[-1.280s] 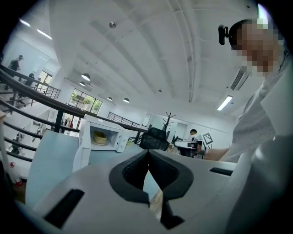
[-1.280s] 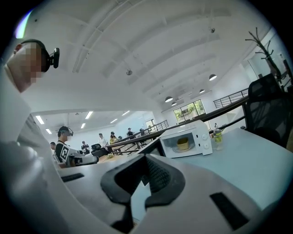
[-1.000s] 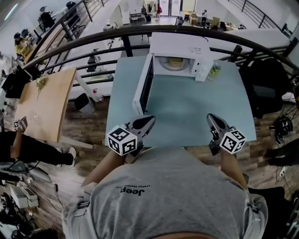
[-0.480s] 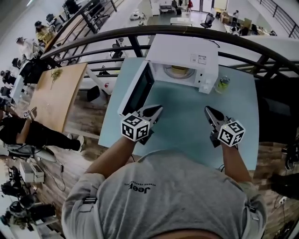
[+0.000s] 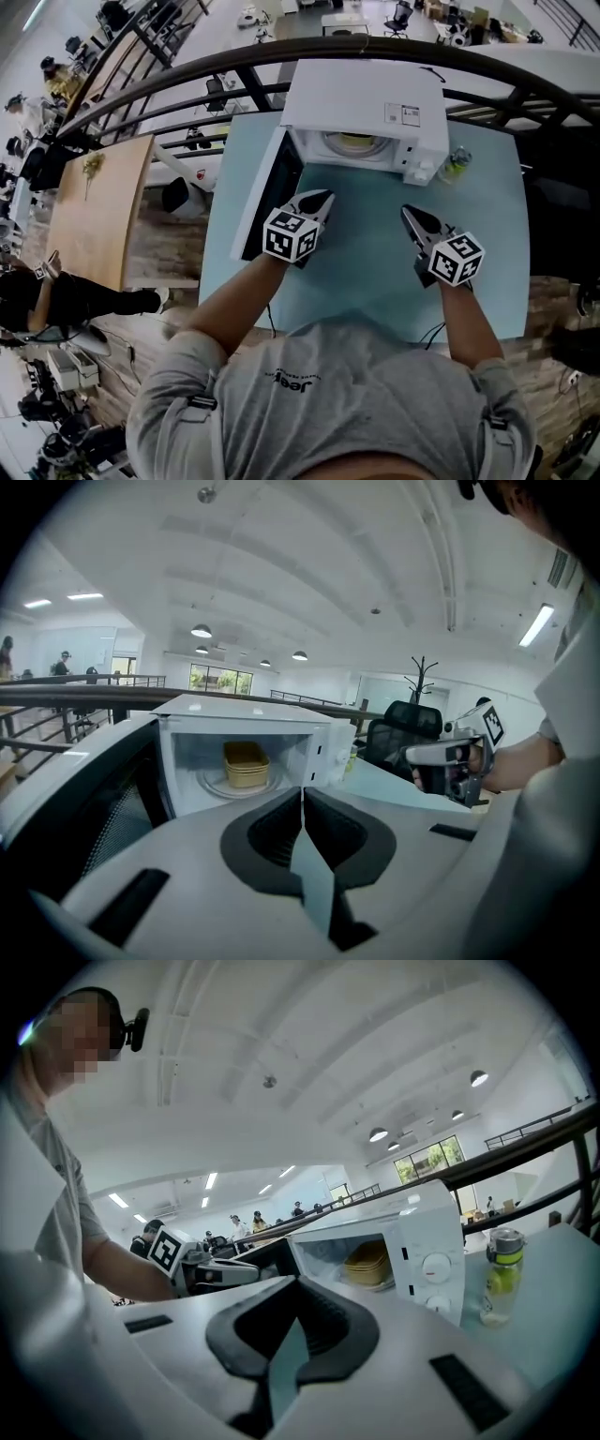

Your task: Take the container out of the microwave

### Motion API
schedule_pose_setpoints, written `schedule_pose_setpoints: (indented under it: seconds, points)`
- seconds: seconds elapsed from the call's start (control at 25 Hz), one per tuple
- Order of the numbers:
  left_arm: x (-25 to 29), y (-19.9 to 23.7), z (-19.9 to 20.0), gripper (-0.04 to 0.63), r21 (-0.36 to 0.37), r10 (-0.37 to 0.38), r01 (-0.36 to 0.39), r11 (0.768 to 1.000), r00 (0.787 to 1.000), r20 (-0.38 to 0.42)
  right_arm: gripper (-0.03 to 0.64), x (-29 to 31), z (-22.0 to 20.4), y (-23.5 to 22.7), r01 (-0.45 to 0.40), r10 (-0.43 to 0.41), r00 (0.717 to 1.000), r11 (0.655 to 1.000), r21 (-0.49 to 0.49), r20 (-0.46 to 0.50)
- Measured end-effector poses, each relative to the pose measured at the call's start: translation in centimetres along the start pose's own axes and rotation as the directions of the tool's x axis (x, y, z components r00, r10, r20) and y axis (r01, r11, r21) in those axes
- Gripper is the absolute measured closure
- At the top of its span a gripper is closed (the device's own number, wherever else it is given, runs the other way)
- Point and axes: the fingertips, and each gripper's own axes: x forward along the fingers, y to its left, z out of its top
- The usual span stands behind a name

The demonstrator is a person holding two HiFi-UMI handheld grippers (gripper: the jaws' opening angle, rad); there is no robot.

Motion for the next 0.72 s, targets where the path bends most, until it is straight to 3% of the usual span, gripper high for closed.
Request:
schedule_pose_setpoints:
  seconds: [0.32,0.56,0.72]
  points:
    - [8.0,4.1,-0.2,0.566,-0.002,0.06,-0.06,0.998,0.997,-0.043,0.599,2.4,-0.6,-1.3,0.012,-0.012,1.0,1.0,0.005,-0.025]
    - [14.7,7.9,-0.9,0.304,-0.078,0.131,-0.138,0.987,0.987,-0.09,0.598,3.3,-1.4,-3.4,0.005,-0.004,1.0,0.999,0.033,-0.019]
    - [18.5,9.4,-1.4,0.187,-0.017,0.184,-0.188,0.982,0.974,-0.131,0.599,3.6,-2.2,-4.8,0.004,-0.004,1.0,0.998,0.062,-0.006]
